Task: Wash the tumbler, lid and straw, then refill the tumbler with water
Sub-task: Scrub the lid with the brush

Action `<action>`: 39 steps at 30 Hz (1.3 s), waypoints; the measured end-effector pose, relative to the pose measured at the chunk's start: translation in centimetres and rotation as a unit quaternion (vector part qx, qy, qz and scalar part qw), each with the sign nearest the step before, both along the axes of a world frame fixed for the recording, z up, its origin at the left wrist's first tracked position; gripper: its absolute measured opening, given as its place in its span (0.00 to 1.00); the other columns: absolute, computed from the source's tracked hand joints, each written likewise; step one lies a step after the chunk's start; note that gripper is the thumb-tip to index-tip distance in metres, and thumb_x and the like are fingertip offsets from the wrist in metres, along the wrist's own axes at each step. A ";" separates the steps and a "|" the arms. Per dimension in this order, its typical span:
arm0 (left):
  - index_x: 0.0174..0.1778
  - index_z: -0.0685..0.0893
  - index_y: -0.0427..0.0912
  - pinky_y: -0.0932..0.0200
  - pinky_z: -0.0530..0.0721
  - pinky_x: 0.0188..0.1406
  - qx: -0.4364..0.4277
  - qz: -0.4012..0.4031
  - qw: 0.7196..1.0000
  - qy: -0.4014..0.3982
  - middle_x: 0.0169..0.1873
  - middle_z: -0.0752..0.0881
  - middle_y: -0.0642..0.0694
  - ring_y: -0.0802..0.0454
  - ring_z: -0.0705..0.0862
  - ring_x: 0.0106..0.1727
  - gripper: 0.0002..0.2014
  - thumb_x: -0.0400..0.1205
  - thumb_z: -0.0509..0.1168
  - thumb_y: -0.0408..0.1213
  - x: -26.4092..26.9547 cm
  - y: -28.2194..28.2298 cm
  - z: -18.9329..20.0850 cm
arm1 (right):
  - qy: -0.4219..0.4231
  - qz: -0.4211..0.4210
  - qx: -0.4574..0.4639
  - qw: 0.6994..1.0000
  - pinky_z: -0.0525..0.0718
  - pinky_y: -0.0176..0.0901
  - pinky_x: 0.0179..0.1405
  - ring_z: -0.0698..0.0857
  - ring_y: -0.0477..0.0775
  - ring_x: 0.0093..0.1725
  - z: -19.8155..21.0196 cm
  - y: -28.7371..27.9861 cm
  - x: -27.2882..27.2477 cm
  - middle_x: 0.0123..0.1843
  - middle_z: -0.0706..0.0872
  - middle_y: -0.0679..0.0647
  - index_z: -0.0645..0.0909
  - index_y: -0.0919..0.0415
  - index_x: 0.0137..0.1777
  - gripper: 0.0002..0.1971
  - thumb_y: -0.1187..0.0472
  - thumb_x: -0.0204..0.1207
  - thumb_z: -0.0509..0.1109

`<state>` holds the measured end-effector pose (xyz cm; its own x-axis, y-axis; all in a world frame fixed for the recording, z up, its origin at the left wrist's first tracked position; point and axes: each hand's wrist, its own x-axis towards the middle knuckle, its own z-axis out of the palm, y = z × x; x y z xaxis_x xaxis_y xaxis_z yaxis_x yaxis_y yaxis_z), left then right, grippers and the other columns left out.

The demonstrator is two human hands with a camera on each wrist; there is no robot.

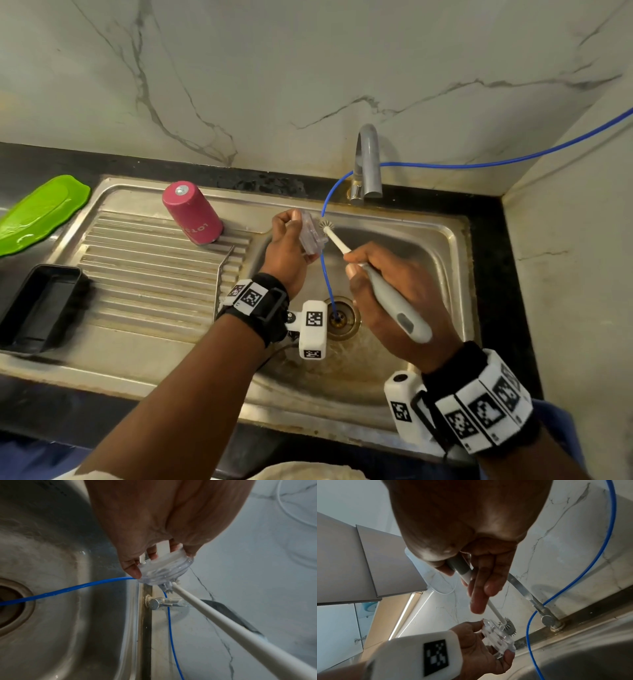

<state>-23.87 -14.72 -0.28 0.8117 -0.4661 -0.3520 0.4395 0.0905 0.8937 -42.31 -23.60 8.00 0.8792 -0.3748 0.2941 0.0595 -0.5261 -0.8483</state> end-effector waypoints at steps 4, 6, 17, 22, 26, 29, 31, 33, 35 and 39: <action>0.69 0.73 0.46 0.54 0.87 0.42 -0.013 0.023 1.000 0.016 0.58 0.87 0.42 0.48 0.89 0.52 0.11 0.95 0.56 0.46 0.3 0.2 -0.1 | 0.004 0.002 0.023 1.000 0.88 0.62 0.33 0.86 0.58 0.33 -0.1 -0.4 -0.1 0.37 0.83 0.47 0.84 0.59 0.57 0.07 0.58 0.90 0.67; 0.66 0.72 0.48 0.55 0.84 0.40 -0.022 0.045 0.998 0.027 0.52 0.88 0.45 0.49 0.88 0.49 0.09 0.95 0.56 0.47 0.9 0.4 0.0 | 0.010 -0.004 0.030 0.999 0.88 0.62 0.33 0.87 0.58 0.33 0.3 -0.2 -0.5 0.35 0.83 0.48 0.85 0.59 0.56 0.07 0.58 0.90 0.66; 0.69 0.72 0.47 0.54 0.88 0.41 -0.033 0.018 0.999 0.022 0.68 0.81 0.35 0.40 0.86 0.58 0.10 0.94 0.58 0.45 0.0 0.1 -0.4 | 0.016 -0.017 0.017 1.000 0.88 0.60 0.34 0.88 0.55 0.34 -0.7 -0.4 -0.9 0.37 0.85 0.48 0.84 0.58 0.53 0.06 0.59 0.89 0.66; 0.66 0.72 0.48 0.51 0.88 0.47 -0.029 0.048 0.998 0.026 0.66 0.81 0.37 0.43 0.84 0.56 0.09 0.94 0.57 0.48 0.9 0.5 -0.6 | 0.020 -0.017 0.009 1.000 0.87 0.59 0.33 0.90 0.53 0.34 0.0 0.0 -1.5 0.35 0.85 0.48 0.84 0.55 0.54 0.07 0.57 0.89 0.66; 0.65 0.72 0.48 0.47 0.87 0.49 -0.045 0.042 0.998 0.028 0.63 0.81 0.38 0.46 0.87 0.53 0.09 0.95 0.56 0.48 1.3 0.5 -0.9 | 0.003 -0.011 0.009 1.000 0.88 0.58 0.31 0.89 0.54 0.32 0.2 0.5 -1.9 0.34 0.85 0.48 0.85 0.57 0.55 0.08 0.57 0.90 0.65; 0.66 0.72 0.46 0.45 0.88 0.51 -0.079 0.021 0.995 0.051 0.61 0.83 0.38 0.44 0.88 0.54 0.11 0.95 0.55 0.49 0.6 0.5 -0.9 | 0.011 -0.025 0.011 1.000 0.88 0.60 0.33 0.90 0.54 0.34 -0.5 0.0 -1.3 0.36 0.85 0.49 0.84 0.56 0.55 0.07 0.57 0.91 0.65; 0.67 0.73 0.45 0.45 0.90 0.47 -0.106 0.016 0.991 0.084 0.60 0.85 0.35 0.39 0.87 0.57 0.14 0.94 0.55 0.52 0.5 0.4 -1.2 | 0.013 -0.029 0.029 0.999 0.88 0.62 0.32 0.90 0.56 0.33 -0.7 -0.3 -0.8 0.36 0.85 0.52 0.84 0.56 0.55 0.06 0.59 0.91 0.65; 0.72 0.73 0.40 0.47 0.90 0.44 -0.115 0.032 0.987 0.107 0.62 0.84 0.33 0.37 0.87 0.57 0.23 0.92 0.57 0.56 0.6 0.3 -1.5 | 0.008 -0.024 0.018 1.000 0.88 0.62 0.31 0.89 0.56 0.33 -0.4 -0.7 -0.5 0.36 0.85 0.52 0.84 0.56 0.56 0.07 0.57 0.92 0.65; 0.81 0.69 0.32 0.48 0.90 0.44 -0.119 0.062 0.982 0.132 0.62 0.82 0.33 0.39 0.87 0.57 0.35 0.90 0.57 0.60 1.3 0.3 -1.7 | 0.003 -0.012 -0.005 1.000 0.89 0.58 0.32 0.89 0.55 0.33 0.2 -0.6 -0.6 0.36 0.85 0.50 0.84 0.56 0.57 0.08 0.56 0.91 0.65; 0.83 0.73 0.33 0.52 0.90 0.44 -0.143 0.097 0.964 0.203 0.69 0.80 0.32 0.39 0.81 0.63 0.37 0.92 0.50 0.62 2.8 0.9 -2.2 | -0.005 0.010 -0.001 1.000 0.87 0.52 0.34 0.90 0.51 0.34 1.1 1.2 -1.3 0.37 0.86 0.47 0.85 0.57 0.59 0.10 0.53 0.90 0.65</action>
<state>-21.07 -13.86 -2.47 0.7157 -0.4447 -0.5385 0.6978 0.4231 0.5780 -43.58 -22.38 9.15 0.8838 -0.3558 0.3039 0.0790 -0.5267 -0.8464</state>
